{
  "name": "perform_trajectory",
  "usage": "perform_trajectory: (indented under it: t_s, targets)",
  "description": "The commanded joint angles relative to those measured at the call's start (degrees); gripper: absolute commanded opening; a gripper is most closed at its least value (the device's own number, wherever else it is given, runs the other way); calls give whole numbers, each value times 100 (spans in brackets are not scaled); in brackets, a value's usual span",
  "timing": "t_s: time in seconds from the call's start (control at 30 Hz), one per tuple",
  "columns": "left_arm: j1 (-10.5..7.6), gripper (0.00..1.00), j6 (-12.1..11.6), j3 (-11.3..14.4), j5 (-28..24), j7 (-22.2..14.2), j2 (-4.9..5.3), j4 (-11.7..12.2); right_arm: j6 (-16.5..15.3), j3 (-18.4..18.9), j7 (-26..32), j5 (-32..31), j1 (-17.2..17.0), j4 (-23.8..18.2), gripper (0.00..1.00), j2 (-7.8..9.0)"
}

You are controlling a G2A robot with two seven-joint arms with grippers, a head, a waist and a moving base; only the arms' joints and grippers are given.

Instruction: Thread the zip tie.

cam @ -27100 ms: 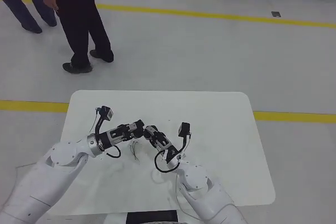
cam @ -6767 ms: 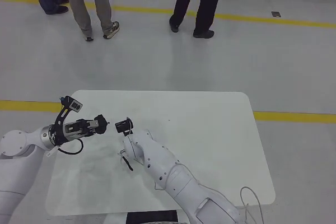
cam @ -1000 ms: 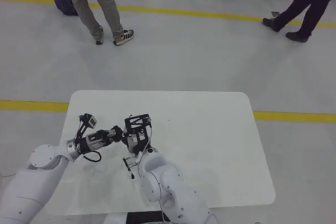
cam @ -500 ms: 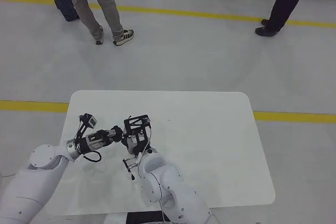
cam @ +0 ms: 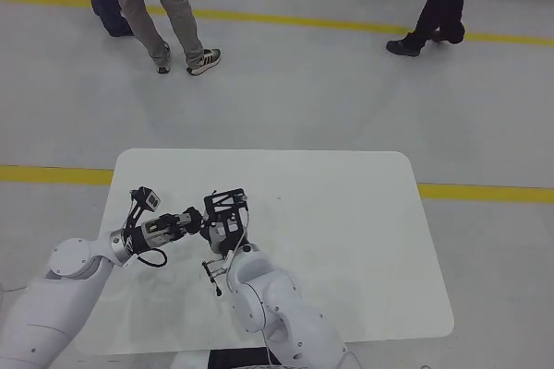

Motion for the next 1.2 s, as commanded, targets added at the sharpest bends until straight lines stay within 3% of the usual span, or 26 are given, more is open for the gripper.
perform_trajectory:
  t_s: [0.0,1.17]
  targets:
    - [0,0,0,0,0,0,0,0,-7,3,-20,-4,-7,-14,0,4]
    - [0,0,0,0,0,0,0,0,-73,-51,84,62,67,117,0,-13]
